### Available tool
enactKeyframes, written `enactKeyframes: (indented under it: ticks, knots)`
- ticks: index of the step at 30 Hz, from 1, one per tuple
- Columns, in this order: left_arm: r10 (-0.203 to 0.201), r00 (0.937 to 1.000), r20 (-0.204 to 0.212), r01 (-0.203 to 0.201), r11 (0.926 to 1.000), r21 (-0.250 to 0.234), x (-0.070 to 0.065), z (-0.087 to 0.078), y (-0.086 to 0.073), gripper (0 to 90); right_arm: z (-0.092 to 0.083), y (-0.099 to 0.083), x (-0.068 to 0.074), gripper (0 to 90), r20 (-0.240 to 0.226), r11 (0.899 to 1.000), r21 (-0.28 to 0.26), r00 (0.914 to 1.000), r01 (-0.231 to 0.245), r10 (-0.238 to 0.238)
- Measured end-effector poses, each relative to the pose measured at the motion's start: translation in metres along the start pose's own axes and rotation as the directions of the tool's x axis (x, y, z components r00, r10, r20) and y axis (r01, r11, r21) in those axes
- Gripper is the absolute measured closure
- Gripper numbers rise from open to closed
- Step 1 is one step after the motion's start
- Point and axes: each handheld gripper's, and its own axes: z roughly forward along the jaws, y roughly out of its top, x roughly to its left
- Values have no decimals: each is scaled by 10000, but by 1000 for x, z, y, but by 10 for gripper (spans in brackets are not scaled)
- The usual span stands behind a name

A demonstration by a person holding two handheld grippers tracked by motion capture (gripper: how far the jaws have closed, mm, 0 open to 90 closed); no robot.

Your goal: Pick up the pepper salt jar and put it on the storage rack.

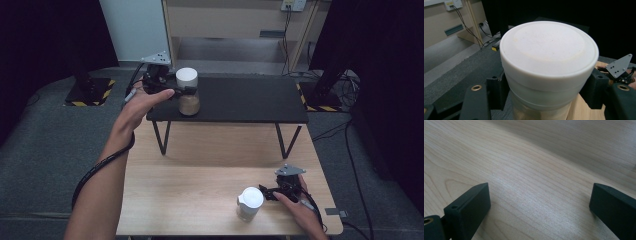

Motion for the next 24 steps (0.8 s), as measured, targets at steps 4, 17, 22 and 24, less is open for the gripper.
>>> enactKeyframes:
  ticks: [4,17,22,24]
  knots:
    - [207,9994,-260,-220,9986,-488,-7,-3,-6,172,0,0,0,42,-1,10000,3,10000,-11,11]
    - [530,9936,-1002,-528,9986,46,-28,-28,-2,28,0,0,0,42,4,10000,2,10000,-13,13]
    - [403,9907,-1298,-396,9992,80,-37,-39,-13,23,0,0,0,42,3,10000,1,10000,-18,18]
    - [443,9894,-1381,-428,9990,140,-43,-43,-16,24,0,0,0,42,3,10000,0,10000,-12,12]
